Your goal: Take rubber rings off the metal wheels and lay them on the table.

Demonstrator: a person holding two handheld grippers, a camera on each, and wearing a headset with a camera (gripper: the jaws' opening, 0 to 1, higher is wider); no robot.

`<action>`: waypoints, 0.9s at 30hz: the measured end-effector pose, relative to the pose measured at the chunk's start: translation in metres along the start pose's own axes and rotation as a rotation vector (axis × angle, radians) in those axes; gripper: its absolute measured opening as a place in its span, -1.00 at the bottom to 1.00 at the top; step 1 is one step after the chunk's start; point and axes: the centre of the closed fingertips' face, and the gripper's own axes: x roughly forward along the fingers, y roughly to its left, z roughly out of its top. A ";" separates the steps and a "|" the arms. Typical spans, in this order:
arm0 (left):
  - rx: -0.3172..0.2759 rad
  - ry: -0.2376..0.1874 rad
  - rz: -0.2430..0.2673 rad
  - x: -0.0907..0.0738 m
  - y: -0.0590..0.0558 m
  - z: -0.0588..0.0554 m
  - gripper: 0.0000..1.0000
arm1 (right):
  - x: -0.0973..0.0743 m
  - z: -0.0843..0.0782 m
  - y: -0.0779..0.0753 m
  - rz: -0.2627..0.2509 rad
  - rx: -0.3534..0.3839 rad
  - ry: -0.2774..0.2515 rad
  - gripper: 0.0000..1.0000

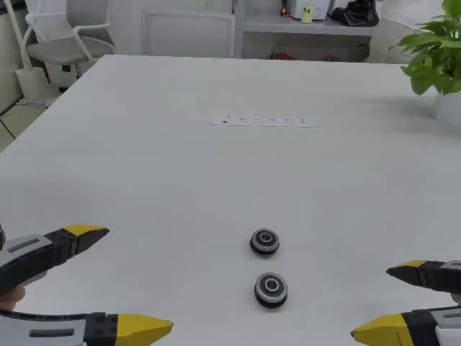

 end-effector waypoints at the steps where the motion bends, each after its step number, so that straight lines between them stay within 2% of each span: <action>1: 0.000 0.000 0.000 0.000 0.000 0.000 0.88 | 0.000 0.000 0.000 0.000 0.000 0.000 0.79; 9: 0.000 0.007 -0.008 0.003 -0.001 0.000 0.87 | 0.001 -0.003 0.001 0.010 0.001 0.015 0.78; 16: -0.008 0.034 -0.033 0.009 -0.006 -0.006 0.86 | 0.002 -0.004 0.001 0.014 0.010 0.020 0.77; 22: 0.001 0.056 -0.047 0.012 -0.006 -0.010 0.86 | 0.003 -0.008 0.002 0.023 -0.004 0.049 0.78; 27: -0.005 0.064 -0.044 0.011 -0.006 -0.010 0.86 | 0.003 -0.008 0.003 0.037 -0.008 0.052 0.78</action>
